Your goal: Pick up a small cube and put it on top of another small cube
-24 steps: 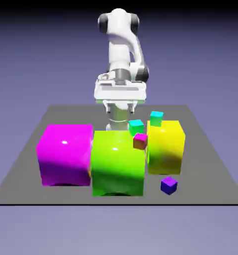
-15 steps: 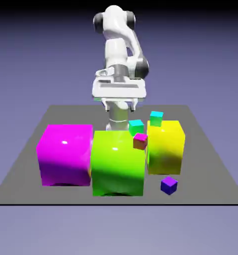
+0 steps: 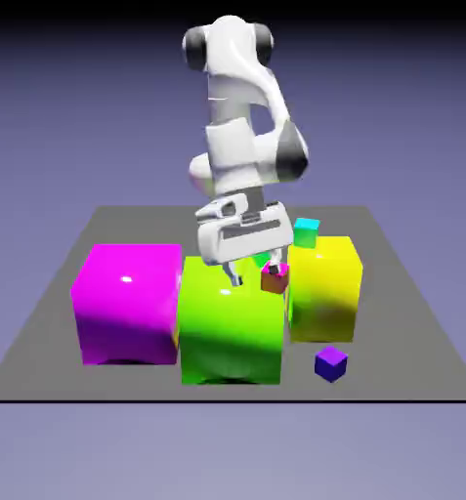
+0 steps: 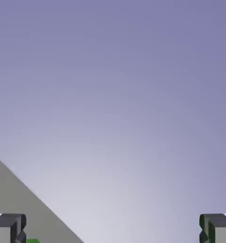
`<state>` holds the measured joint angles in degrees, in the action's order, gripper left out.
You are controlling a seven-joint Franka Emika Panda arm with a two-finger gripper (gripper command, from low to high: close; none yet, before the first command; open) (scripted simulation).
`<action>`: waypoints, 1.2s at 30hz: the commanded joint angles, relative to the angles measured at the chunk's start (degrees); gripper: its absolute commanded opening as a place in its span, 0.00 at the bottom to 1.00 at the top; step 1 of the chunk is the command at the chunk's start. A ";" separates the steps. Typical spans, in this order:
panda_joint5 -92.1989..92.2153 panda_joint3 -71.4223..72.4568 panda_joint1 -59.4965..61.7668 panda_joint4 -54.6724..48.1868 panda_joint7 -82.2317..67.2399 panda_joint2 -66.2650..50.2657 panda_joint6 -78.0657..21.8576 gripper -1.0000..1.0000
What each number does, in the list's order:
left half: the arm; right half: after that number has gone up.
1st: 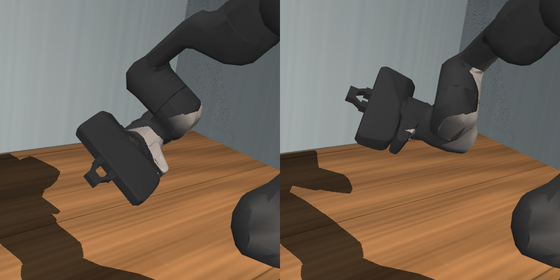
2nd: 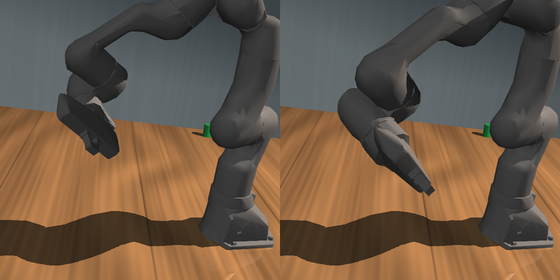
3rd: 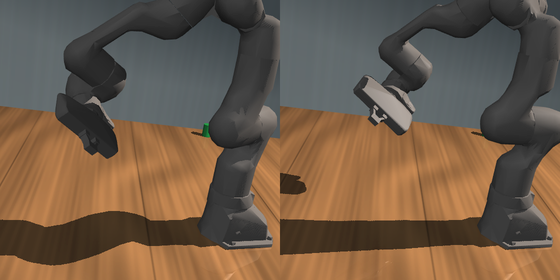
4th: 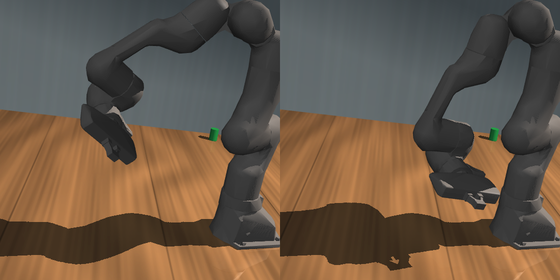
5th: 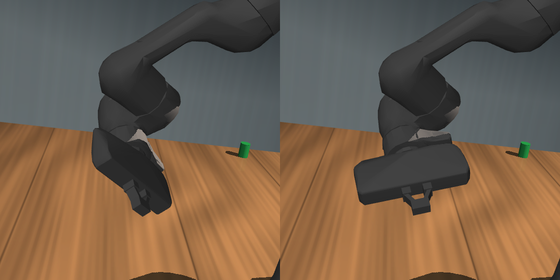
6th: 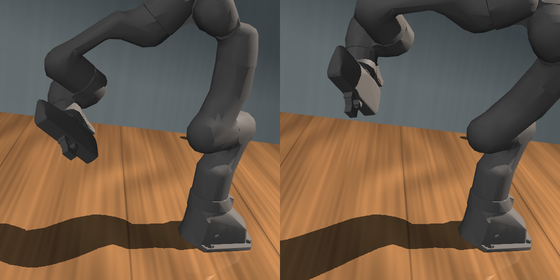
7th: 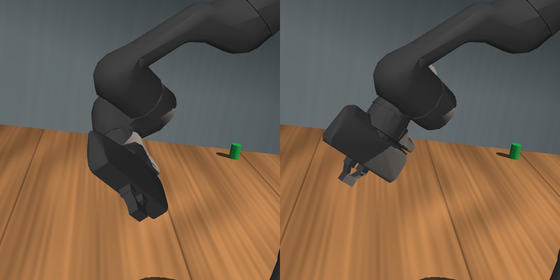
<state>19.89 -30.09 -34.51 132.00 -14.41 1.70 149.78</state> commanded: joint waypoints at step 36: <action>47.61 -36.91 -50.50 -8.61 -89.71 -51.29 -33.56 0.50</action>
<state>67.50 -66.99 -85.02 123.39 -104.12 -49.59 116.22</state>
